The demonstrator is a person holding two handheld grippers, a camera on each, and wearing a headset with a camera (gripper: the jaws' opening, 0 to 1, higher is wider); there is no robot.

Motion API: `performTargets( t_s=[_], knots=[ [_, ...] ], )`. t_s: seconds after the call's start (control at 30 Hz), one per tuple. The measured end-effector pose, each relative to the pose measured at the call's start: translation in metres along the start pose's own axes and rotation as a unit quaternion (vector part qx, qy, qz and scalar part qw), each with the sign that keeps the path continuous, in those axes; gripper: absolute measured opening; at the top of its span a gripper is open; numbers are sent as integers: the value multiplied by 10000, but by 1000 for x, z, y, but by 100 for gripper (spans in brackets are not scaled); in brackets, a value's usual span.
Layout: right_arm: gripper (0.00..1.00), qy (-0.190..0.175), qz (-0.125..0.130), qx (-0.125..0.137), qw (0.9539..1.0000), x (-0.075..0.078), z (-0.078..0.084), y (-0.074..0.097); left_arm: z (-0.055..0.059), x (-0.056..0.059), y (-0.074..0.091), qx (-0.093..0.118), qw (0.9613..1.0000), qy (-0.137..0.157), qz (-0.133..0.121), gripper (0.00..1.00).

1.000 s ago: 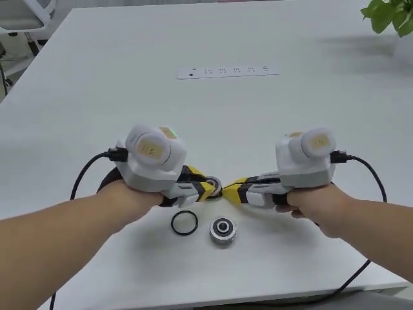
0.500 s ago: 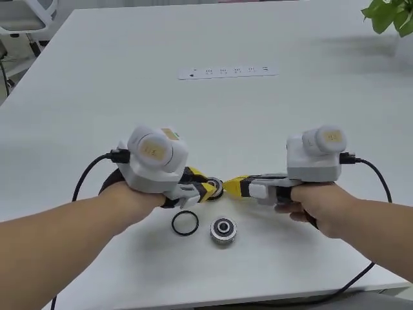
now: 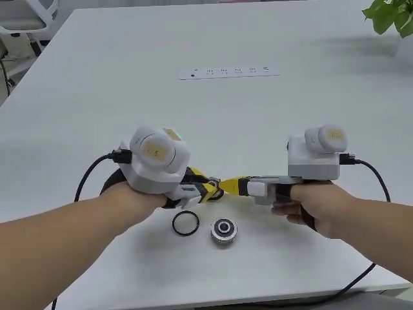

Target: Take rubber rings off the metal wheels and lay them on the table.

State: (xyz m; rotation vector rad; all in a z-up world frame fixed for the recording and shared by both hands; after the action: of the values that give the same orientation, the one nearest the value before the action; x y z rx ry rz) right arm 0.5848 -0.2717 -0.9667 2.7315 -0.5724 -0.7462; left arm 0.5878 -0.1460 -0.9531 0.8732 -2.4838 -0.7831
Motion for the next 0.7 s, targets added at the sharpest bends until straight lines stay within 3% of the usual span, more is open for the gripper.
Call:
performTargets(
  t_s=[0.2, 0.23, 0.53, 0.7],
  knots=[
    [0, -27, -124, 36, 9999, -6, -2, -2, 0, 0, 0, -5, 10000, -36, 4, 12],
    [0, 152, -119, 72, 9998, -6, -3, -2, 0, 0, 0, 1, 10000, -46, 7, 12],
    [0, -66, -227, 93, 9997, -4, -2, 1, 0, 0, 0, 19, 10000, -44, 23, 12],
    [0, -180, -419, 144, 9989, -7, -3, 2, 0, 0, 0, 21, 10000, -44, 50, 12]
  ],
)
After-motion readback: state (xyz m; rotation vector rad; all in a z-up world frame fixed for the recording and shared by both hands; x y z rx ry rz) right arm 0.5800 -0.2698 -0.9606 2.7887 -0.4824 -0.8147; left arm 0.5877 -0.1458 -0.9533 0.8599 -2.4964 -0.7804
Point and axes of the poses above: the centre of the closed fingertips' face, and the gripper's own axes: y roughly backward along the fingers, x roughly to its right, z roughly out of its underside, the point moved 8 cm from there along y, roughly backward along the fingers, and after that the axes turned 14 degrees about y, right-handed, at the moved point
